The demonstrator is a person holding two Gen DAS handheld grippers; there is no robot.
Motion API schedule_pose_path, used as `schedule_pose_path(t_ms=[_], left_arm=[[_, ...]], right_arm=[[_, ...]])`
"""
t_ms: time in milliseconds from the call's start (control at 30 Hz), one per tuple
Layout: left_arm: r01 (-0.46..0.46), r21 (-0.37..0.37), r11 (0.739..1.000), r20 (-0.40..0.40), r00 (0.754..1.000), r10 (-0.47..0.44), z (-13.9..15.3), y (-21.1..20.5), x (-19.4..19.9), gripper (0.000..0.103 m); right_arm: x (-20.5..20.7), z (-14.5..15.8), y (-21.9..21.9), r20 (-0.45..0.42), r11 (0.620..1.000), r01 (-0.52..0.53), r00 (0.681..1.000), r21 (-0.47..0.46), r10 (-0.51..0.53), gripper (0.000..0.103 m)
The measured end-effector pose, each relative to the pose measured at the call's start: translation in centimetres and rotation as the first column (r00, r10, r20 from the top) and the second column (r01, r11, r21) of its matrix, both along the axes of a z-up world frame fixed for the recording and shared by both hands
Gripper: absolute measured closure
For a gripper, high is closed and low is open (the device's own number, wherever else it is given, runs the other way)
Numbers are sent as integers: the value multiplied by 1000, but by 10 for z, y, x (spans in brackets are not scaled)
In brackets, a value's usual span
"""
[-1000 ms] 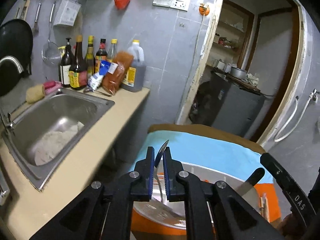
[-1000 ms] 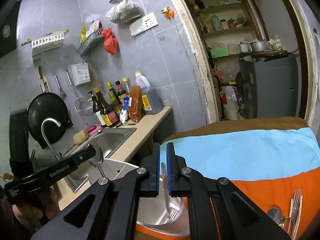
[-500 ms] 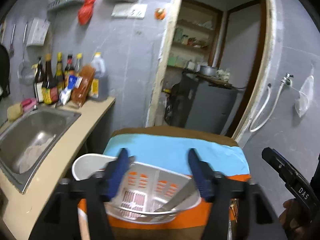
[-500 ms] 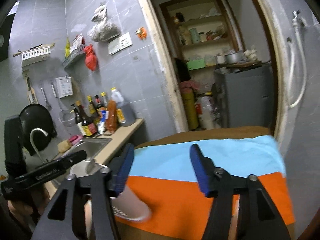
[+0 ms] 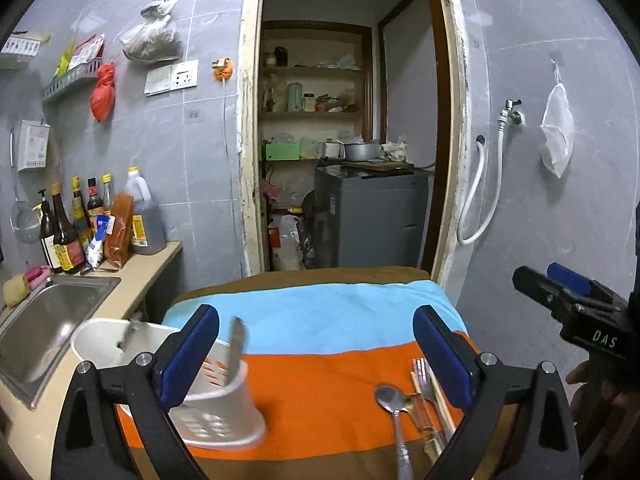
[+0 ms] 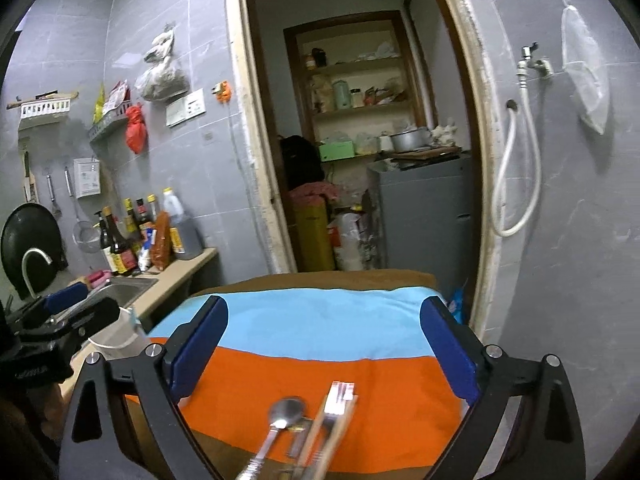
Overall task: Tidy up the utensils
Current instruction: 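Move both grippers back down over the remaining utensils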
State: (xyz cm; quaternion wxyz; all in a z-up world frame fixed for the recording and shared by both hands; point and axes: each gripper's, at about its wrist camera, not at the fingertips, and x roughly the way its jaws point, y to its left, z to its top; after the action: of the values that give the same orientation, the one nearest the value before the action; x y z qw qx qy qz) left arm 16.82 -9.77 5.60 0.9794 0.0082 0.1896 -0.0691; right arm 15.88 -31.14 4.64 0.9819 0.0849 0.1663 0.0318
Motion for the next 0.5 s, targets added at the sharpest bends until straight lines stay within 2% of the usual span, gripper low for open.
schedule_pose_path(t_ms=[200,400,467,500], left_arm=[[0,-24,1000,-70,998,-2,-24,-23,2,5],[34,-21,999,-186,982,-37,-57,-41,17,5],[41,-19,999,-216,975,-44,-67,-44,23,8],[44,-17,999,-229,972,-47,-70,-44,26,16]], right_arm=[[2,-12,-31,-28,1000,10,1000,-19,-10,8],[21,-45,-55,-146,999,-29,989,43,35,8],[30,-57,-58,-186,997,-40,981,63,51,8],[32,-64,-58,-199,997,-43,978,68,56,9]])
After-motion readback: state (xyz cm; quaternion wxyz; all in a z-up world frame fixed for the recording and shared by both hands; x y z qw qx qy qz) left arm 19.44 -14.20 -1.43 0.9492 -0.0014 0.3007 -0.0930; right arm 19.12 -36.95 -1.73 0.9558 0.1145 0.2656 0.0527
